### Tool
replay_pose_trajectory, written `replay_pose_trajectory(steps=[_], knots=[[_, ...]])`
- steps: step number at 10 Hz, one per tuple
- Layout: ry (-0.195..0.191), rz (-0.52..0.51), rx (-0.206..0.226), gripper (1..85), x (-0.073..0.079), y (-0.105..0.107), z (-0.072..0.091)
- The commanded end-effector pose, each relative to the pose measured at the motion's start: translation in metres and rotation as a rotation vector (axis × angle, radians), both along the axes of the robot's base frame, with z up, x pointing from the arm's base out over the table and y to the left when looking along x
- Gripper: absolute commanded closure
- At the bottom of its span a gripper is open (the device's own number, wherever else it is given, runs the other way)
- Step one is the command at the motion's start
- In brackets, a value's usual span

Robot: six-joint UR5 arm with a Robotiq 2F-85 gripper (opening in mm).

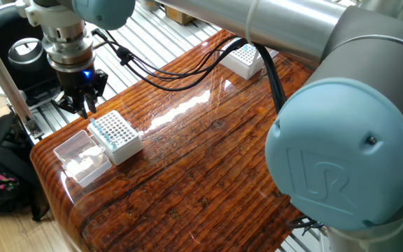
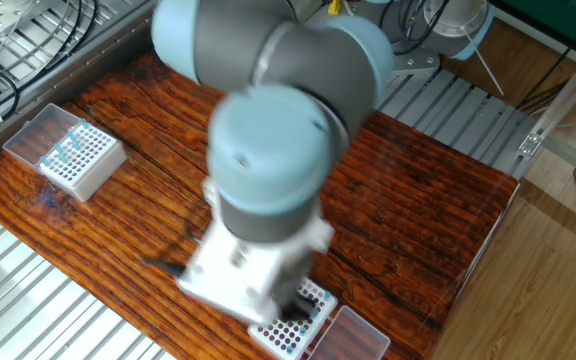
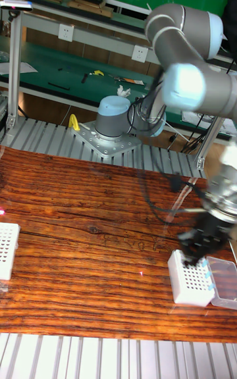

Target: Transfer all medium pipette tips from one holder to another

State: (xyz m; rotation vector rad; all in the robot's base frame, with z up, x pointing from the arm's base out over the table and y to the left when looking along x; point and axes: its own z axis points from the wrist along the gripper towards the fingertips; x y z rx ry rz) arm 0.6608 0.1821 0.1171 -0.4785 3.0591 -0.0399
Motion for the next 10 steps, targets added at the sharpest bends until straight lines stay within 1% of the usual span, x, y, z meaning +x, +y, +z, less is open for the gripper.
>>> replay_pose_trajectory(steps=[1,2,3,4,5,6,7,8,9,10], knots=[[0.015,0.125,-0.059,61.3,-0.016,-0.084,0.006],[0.009,0.169,-0.065,61.3,-0.015,-0.096,0.006],[0.003,0.205,-0.038,58.3,-0.014,-0.088,0.006],[0.003,0.177,-0.015,55.3,-0.015,-0.083,0.005],[-0.002,0.107,0.022,53.7,-0.014,-0.074,0.005],[-0.011,-0.002,0.041,55.7,-0.012,-0.07,0.006],[-0.021,-0.136,0.027,58.0,-0.01,-0.076,0.006],[-0.03,-0.231,0.035,63.3,-0.007,-0.075,0.006],[-0.028,-0.294,0.065,63.3,-0.007,-0.069,0.006],[-0.027,-0.294,0.028,63.7,-0.009,-0.078,0.006]])
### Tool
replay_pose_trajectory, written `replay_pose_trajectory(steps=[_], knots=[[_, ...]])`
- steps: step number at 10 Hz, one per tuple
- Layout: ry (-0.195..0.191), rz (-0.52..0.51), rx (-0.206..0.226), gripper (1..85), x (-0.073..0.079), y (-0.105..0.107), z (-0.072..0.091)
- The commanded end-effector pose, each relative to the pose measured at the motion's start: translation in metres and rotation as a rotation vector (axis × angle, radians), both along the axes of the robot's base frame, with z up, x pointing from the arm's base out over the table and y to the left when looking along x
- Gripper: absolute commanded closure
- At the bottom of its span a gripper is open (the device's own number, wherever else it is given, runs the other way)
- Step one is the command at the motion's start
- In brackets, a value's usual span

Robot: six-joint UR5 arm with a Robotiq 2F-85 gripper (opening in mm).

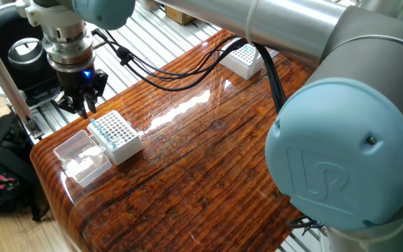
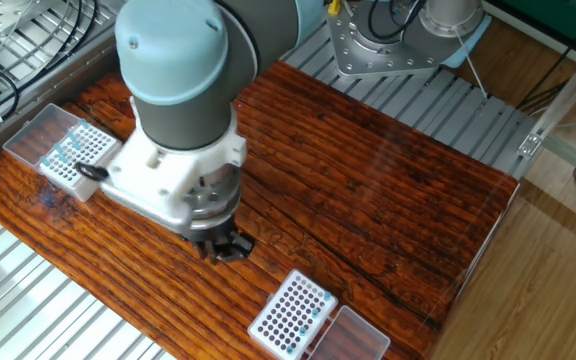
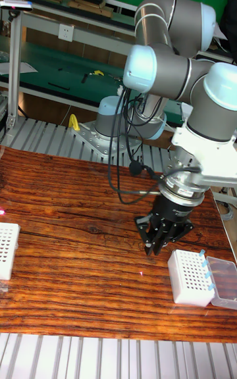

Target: Transfer all medium pipette tips from one holder to another

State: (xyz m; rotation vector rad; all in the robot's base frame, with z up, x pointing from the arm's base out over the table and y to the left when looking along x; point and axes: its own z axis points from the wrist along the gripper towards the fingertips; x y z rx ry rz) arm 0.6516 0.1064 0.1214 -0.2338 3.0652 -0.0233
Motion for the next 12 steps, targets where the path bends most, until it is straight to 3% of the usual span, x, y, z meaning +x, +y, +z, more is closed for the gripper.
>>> replay_pose_trajectory(steps=[1,4,6,7,9,12], knots=[[0.0,-0.098,-0.015,64.0,0.003,-0.032,-0.004],[0.001,0.018,-0.018,60.7,0.014,-0.128,-0.022],[0.022,0.103,-0.049,59.7,0.004,-0.203,-0.017],[0.026,0.14,-0.062,59.0,0.001,-0.215,-0.016],[0.035,0.185,-0.059,55.0,-0.001,-0.214,-0.016],[0.055,0.108,0.028,50.3,-0.008,-0.193,-0.016]])
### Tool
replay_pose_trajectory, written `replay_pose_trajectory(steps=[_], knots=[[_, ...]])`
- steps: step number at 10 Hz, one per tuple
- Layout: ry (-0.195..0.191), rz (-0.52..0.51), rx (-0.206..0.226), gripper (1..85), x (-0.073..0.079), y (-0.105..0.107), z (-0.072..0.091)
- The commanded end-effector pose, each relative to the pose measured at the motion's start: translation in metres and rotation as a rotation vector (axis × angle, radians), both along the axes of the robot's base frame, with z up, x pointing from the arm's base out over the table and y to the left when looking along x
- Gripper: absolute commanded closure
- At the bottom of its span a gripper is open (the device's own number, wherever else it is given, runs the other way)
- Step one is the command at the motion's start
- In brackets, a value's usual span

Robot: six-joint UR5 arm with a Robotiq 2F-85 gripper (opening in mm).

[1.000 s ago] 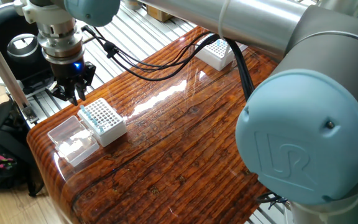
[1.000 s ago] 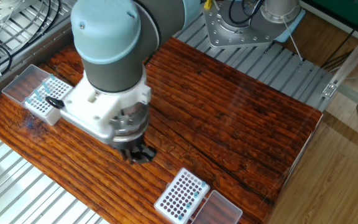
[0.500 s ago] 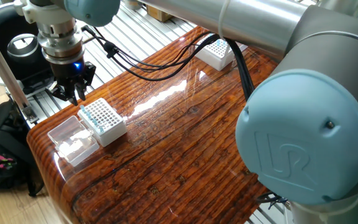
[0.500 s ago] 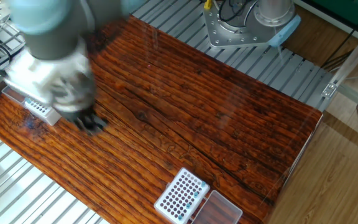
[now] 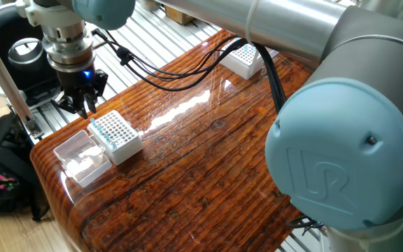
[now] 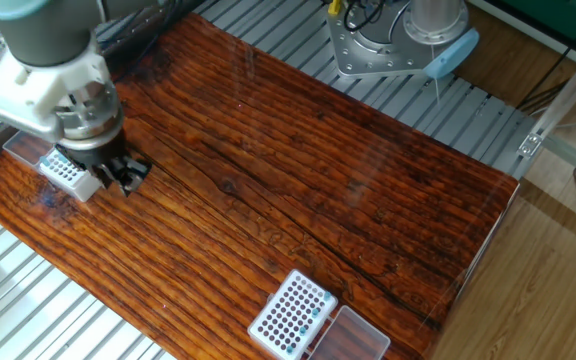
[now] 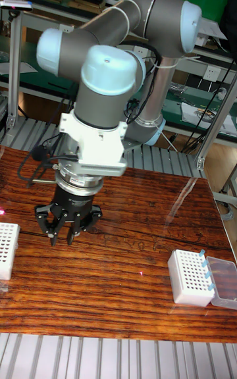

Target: Transfer all medium pipette tips from one holder to another

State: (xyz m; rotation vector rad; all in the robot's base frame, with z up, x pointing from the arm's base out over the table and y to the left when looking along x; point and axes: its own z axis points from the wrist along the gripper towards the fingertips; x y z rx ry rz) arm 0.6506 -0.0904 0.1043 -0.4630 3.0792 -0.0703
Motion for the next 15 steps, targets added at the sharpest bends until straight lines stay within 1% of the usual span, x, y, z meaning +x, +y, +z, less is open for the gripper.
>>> replay_pose_trajectory(steps=[1,2,3,4,5,6,7,9,10,11,12,13,15], knots=[[0.021,-0.103,0.105,50.3,-0.007,0.014,0.001],[0.014,-0.169,0.116,50.3,-0.005,0.017,0.001],[0.001,-0.212,0.077,52.7,-0.002,0.006,0.001],[0.02,-0.23,0.043,54.7,-0.008,-0.002,0.001],[0.027,-0.22,0.036,55.0,-0.01,-0.004,0.001],[0.024,-0.189,0.025,54.7,-0.009,-0.007,0.001],[0.015,-0.135,0.019,52.7,-0.011,-0.034,-0.001],[0.001,-0.042,-0.025,50.7,-0.01,-0.097,0.0],[0.006,-0.015,-0.029,50.0,-0.012,-0.119,0.002],[0.012,0.005,-0.027,49.7,-0.014,-0.137,0.003],[0.011,0.014,-0.024,49.3,-0.017,-0.147,-0.002],[0.001,0.021,-0.029,49.3,-0.015,-0.155,-0.009],[-0.003,0.03,-0.026,49.3,-0.01,-0.156,-0.013]])
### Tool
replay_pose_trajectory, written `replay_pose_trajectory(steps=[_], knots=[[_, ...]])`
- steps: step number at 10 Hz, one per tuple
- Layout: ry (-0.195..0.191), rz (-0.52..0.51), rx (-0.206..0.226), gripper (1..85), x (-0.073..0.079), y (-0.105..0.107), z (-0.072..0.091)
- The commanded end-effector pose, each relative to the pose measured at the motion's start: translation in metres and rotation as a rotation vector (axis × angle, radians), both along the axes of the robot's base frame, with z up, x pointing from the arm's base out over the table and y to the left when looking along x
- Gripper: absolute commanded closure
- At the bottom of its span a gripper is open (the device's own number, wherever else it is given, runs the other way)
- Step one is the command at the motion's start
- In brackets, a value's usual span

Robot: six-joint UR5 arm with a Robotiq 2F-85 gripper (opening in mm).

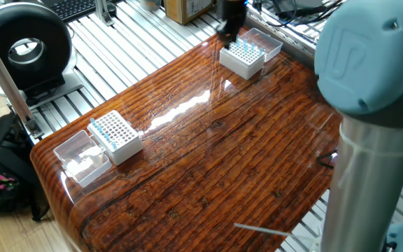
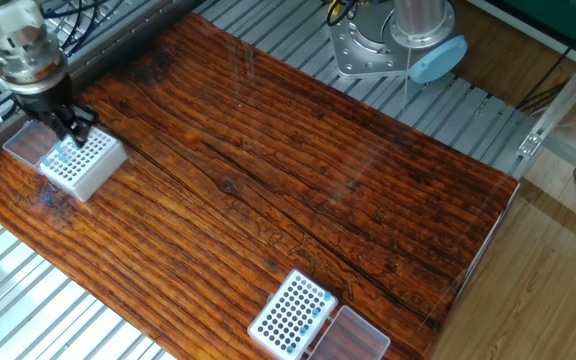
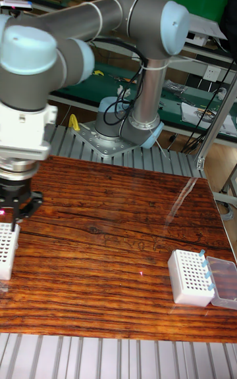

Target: Transfer all medium pipette tips from one holder to another

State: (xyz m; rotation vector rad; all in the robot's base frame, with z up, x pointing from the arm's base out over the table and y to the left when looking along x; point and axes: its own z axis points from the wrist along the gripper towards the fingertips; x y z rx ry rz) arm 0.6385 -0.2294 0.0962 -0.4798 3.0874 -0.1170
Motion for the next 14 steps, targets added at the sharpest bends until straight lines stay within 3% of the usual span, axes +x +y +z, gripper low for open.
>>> replay_pose_trajectory(steps=[1,6,10,14], knots=[[-0.011,0.021,0.013,49.3,0.004,-0.015,-0.005],[0.012,0.015,0.047,49.3,-0.002,-0.002,-0.009],[0.016,0.064,0.038,49.3,0.001,-0.002,-0.017],[0.036,0.101,0.034,49.7,-0.006,0.001,-0.023]])
